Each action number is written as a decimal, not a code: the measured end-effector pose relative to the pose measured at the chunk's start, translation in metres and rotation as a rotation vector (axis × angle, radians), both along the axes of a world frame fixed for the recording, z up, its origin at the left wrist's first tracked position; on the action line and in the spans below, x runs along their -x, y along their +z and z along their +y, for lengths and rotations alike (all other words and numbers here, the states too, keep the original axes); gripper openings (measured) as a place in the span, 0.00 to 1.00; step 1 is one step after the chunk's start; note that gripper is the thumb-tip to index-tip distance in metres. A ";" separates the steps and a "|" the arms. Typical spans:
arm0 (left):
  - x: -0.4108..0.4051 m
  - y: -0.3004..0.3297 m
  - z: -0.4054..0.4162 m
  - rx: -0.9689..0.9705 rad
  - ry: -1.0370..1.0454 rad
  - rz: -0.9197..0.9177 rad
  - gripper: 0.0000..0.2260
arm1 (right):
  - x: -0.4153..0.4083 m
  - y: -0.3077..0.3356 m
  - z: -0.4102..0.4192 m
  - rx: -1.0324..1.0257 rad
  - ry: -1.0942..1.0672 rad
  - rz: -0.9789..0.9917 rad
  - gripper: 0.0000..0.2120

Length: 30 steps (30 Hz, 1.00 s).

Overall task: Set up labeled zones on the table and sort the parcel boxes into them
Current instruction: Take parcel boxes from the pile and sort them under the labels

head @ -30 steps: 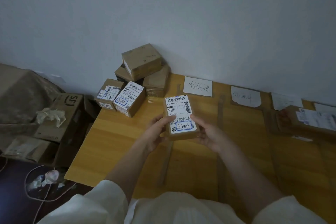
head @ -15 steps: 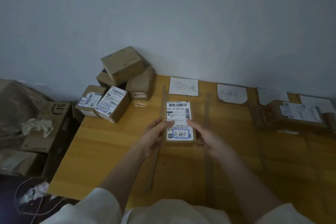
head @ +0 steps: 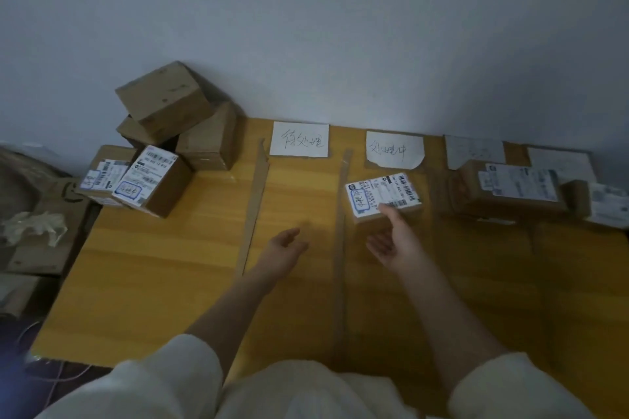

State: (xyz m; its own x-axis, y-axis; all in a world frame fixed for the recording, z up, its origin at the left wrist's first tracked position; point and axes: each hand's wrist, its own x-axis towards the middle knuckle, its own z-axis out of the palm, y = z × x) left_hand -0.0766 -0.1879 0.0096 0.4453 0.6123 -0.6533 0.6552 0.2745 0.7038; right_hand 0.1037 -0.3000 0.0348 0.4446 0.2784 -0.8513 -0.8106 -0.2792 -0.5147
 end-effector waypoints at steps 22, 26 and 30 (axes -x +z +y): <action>-0.021 -0.026 -0.014 -0.110 -0.267 0.368 0.30 | -0.082 -0.030 0.027 -0.040 -0.178 0.160 0.19; -0.020 -0.026 -0.017 -0.129 -0.282 0.362 0.30 | -0.078 -0.029 0.019 -0.022 -0.126 0.161 0.18; -0.019 -0.029 -0.018 -0.170 -0.277 0.372 0.29 | -0.059 -0.024 0.009 0.010 0.099 0.163 0.18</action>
State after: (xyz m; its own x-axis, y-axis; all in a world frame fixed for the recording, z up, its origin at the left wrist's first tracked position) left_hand -0.0574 -0.2058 -0.0198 0.3621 0.6160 -0.6996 0.9025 -0.0439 0.4285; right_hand 0.1624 -0.2908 0.0113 0.2715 0.3054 -0.9127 -0.8512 -0.3664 -0.3758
